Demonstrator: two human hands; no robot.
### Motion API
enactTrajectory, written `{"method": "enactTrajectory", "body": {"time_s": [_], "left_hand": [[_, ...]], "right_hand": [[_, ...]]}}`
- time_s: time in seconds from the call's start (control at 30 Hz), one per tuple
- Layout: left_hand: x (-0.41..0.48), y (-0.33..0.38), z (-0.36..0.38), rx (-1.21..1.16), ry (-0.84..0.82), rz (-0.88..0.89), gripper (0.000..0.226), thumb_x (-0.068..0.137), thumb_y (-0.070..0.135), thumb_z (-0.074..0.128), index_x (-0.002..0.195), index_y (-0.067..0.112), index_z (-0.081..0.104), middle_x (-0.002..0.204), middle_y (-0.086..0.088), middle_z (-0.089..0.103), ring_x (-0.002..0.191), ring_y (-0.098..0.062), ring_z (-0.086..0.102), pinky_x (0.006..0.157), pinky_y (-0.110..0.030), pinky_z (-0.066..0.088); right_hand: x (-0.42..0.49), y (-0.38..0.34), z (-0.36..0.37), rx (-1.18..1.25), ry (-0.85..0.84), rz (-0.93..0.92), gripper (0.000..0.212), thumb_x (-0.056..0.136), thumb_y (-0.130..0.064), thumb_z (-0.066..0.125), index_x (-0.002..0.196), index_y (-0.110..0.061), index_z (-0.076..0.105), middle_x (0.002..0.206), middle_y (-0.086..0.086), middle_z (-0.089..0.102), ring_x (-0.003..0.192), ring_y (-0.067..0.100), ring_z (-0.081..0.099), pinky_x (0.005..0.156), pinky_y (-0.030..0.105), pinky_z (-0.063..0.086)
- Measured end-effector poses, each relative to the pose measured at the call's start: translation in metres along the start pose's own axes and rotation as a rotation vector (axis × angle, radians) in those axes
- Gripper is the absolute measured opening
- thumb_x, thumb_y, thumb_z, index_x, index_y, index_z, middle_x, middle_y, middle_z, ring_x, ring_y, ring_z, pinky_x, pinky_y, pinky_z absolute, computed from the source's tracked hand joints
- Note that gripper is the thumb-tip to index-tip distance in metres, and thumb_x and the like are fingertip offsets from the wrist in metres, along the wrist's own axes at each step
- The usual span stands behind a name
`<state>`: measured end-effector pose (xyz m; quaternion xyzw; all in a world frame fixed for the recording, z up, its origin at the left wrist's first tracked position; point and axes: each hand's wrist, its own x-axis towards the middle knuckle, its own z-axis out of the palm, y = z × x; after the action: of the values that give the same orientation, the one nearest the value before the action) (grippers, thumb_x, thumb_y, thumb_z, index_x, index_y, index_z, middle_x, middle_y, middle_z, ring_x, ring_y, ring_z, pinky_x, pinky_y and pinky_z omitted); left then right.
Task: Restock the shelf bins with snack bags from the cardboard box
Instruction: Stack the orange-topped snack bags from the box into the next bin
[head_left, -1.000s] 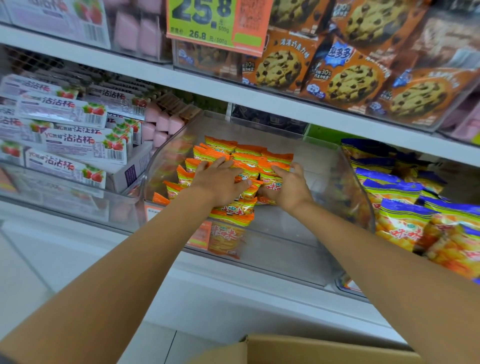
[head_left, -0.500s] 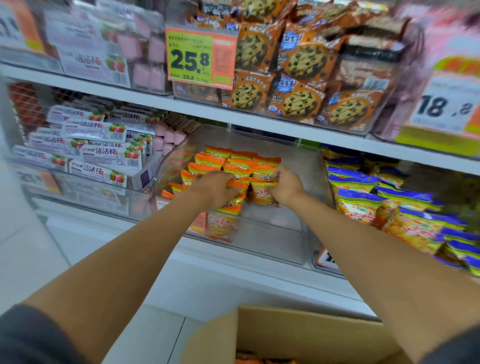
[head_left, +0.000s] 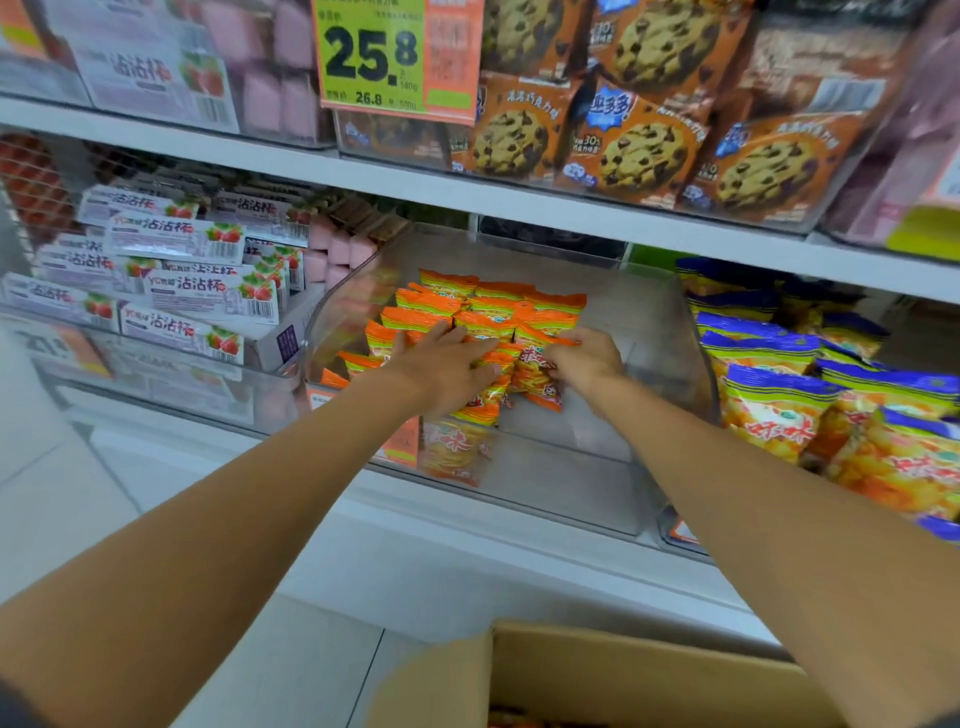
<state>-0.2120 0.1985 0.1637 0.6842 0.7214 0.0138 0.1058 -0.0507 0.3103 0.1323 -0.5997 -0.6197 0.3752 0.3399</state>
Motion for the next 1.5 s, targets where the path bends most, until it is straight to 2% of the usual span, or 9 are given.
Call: {"method": "enactTrajectory", "body": {"time_s": [0.17,0.4,0.57,0.67,0.77,0.93,1.2,1.33,1.5], "left_hand": [[0.003,0.001,0.001,0.035,-0.036,-0.064,0.058,0.099,0.062,0.012,0.154,0.044,0.006,0.164,0.006,-0.005,0.151,-0.023,-0.011,0.116,-0.061,-0.005],[-0.009,0.003,-0.005,-0.066,0.121,-0.065,0.057,0.101,0.057,0.022,0.152,0.032,0.026,0.162,-0.001,0.020,0.150,-0.025,0.011,0.116,-0.058,0.010],[-0.049,0.036,-0.002,-0.276,0.480,0.029,0.020,0.094,0.034,0.056,0.106,0.020,0.064,0.108,-0.004,0.066,0.109,-0.026,0.056,0.086,-0.039,0.047],[-0.089,0.069,0.006,-0.428,0.496,0.018,0.006,0.089,0.025,0.060,0.085,0.021,0.058,0.078,0.002,0.060,0.079,-0.024,0.059,0.062,-0.031,0.041],[-0.129,0.099,0.031,-0.472,0.387,-0.004,0.011,0.088,0.025,0.061,0.079,0.023,0.055,0.070,0.007,0.055,0.077,-0.020,0.059,0.063,-0.031,0.041],[-0.173,0.129,0.103,-0.575,0.082,-0.109,0.011,0.089,0.030,0.062,0.085,0.019,0.062,0.077,0.005,0.060,0.075,-0.019,0.059,0.064,-0.030,0.045],[-0.170,0.149,0.251,-0.541,-0.249,-0.214,0.021,0.096,0.019,0.060,0.115,0.012,0.064,0.118,-0.003,0.063,0.110,-0.018,0.058,0.089,-0.030,0.048],[-0.165,0.169,0.310,-0.640,-0.321,-0.341,0.025,0.096,0.015,0.061,0.118,0.003,0.061,0.112,-0.008,0.060,0.095,-0.018,0.057,0.063,-0.008,0.042],[-0.165,0.197,0.358,-0.762,-0.455,-0.404,0.011,0.097,0.010,0.057,0.107,0.006,0.057,0.089,-0.002,0.055,0.077,-0.010,0.054,0.054,-0.004,0.040]], "right_hand": [[0.002,0.007,-0.001,0.034,-0.018,-0.033,0.044,0.070,-0.011,0.082,0.100,-0.025,0.053,0.115,0.008,0.061,0.101,0.028,0.065,0.089,0.045,0.055],[-0.025,0.000,-0.017,-0.398,-0.017,-0.389,0.053,0.083,-0.018,0.075,0.131,-0.020,0.054,0.134,0.010,0.045,0.128,0.027,0.041,0.103,0.032,0.039],[-0.074,-0.014,-0.044,-0.497,0.018,-0.641,0.027,0.085,-0.012,0.068,0.112,-0.013,0.065,0.118,0.009,0.057,0.111,0.026,0.054,0.091,0.032,0.043],[-0.124,-0.010,-0.069,-0.450,0.061,-0.726,0.012,0.083,-0.006,0.062,0.094,-0.010,0.066,0.099,0.010,0.059,0.087,0.027,0.060,0.074,0.036,0.047],[-0.174,0.016,-0.095,-0.380,0.069,-0.757,0.012,0.077,0.000,0.061,0.084,-0.009,0.065,0.085,0.009,0.058,0.078,0.027,0.059,0.071,0.036,0.045],[-0.243,0.107,-0.123,-0.389,-0.119,-0.515,0.011,0.082,-0.004,0.062,0.087,-0.013,0.062,0.088,-0.001,0.055,0.072,0.015,0.051,0.072,0.034,0.047],[-0.287,0.298,-0.139,-0.592,-0.463,-0.019,0.018,0.088,-0.013,0.062,0.103,-0.018,0.069,0.113,0.001,0.064,0.102,0.017,0.060,0.081,0.029,0.049],[-0.273,0.359,-0.137,-0.550,-0.462,0.139,0.011,0.085,-0.013,0.064,0.089,-0.022,0.063,0.108,0.000,0.067,0.098,0.019,0.062,0.069,0.025,0.042],[-0.256,0.421,-0.139,-0.524,-0.376,0.246,0.049,0.084,-0.010,0.068,0.131,-0.016,0.058,0.140,0.009,0.050,0.130,0.028,0.046,0.108,0.034,0.037]]}}
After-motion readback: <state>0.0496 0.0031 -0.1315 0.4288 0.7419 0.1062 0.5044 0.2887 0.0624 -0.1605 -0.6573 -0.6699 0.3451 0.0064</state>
